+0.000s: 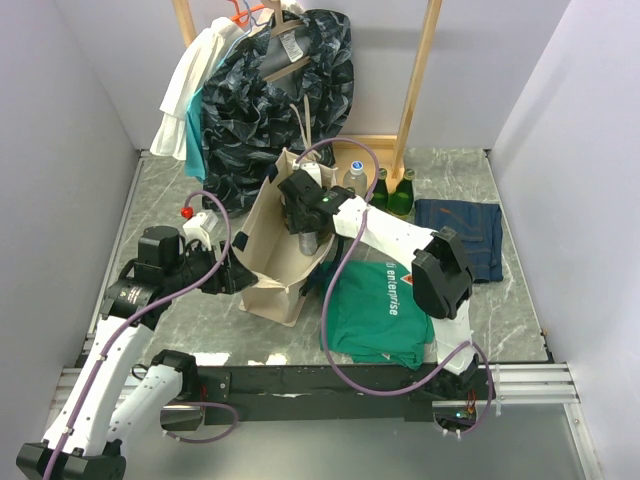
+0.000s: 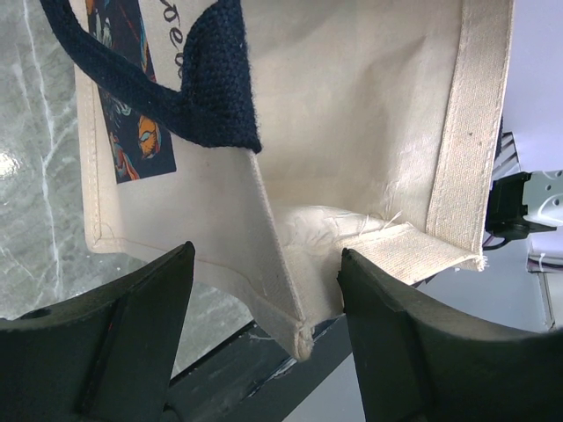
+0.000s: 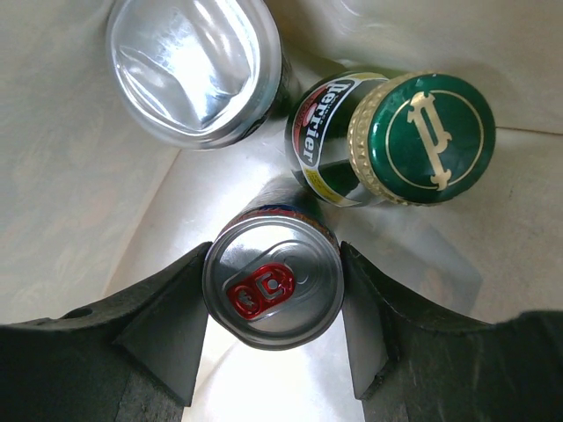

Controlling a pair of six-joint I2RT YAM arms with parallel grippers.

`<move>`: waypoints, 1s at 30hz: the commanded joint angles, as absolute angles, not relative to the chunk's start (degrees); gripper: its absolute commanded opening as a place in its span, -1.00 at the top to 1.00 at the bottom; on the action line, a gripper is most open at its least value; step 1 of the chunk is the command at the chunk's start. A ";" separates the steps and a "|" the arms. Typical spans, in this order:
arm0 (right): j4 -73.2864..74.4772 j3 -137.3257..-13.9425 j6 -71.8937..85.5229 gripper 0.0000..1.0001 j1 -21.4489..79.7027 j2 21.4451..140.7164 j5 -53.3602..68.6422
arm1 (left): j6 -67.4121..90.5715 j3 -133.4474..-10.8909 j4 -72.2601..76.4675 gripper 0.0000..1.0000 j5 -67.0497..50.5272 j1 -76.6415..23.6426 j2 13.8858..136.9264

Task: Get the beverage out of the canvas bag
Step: Take out the drink from the canvas bag.

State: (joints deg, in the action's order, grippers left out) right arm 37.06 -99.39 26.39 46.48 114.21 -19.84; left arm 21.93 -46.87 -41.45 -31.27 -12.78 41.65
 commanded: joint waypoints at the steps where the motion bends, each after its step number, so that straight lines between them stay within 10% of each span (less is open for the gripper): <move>1: 34.89 -102.48 25.05 1.00 46.84 108.81 -21.27 | 21.45 -46.41 -41.92 -0.46 -30.94 -13.01 40.34; 30: 37.00 -103.71 24.17 1.00 48.87 104.06 -22.85 | 22.06 -46.41 -42.01 -0.47 -30.32 -13.01 39.38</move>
